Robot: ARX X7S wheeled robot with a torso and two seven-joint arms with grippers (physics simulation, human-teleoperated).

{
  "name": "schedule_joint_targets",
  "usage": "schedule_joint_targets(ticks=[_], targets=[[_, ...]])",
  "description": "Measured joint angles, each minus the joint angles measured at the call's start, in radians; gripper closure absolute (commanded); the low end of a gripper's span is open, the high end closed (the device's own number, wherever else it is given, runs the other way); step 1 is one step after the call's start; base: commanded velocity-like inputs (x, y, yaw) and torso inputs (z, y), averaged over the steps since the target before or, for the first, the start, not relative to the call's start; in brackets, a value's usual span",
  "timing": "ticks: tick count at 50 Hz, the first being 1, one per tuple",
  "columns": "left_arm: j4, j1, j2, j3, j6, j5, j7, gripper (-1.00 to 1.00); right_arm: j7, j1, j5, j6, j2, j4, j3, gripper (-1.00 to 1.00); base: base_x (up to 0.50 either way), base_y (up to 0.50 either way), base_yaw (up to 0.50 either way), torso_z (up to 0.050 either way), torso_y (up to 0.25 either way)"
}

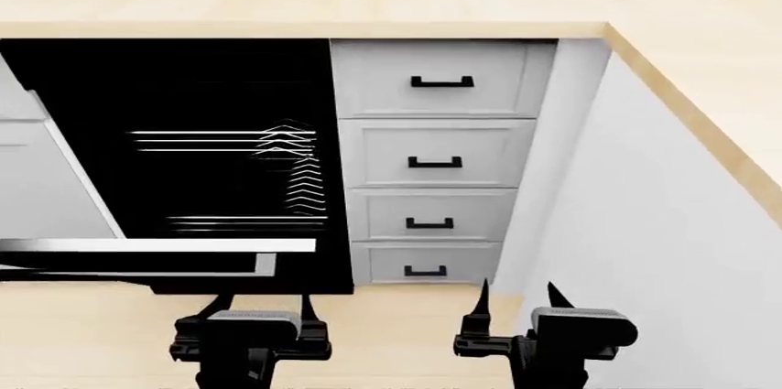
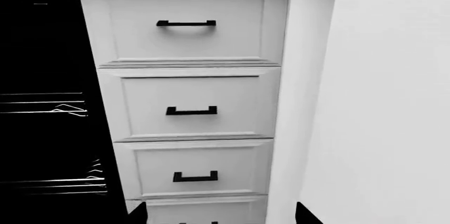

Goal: Close the dishwasher door

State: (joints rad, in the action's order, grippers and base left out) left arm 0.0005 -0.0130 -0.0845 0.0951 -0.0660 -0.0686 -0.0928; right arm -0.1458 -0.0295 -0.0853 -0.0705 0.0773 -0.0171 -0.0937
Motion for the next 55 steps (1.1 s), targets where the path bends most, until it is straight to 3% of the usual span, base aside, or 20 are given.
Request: schedule_joint_targets(ticks=[55], targets=[[0.002,0.0,-0.047,0.055,0.021,-0.048,-0.063,-1.0,-0.06,-0.014,-0.051,-0.013,0.05,-0.008,-0.064,-1.0,0.0,0.0,0.0,-0.05,0.0]])
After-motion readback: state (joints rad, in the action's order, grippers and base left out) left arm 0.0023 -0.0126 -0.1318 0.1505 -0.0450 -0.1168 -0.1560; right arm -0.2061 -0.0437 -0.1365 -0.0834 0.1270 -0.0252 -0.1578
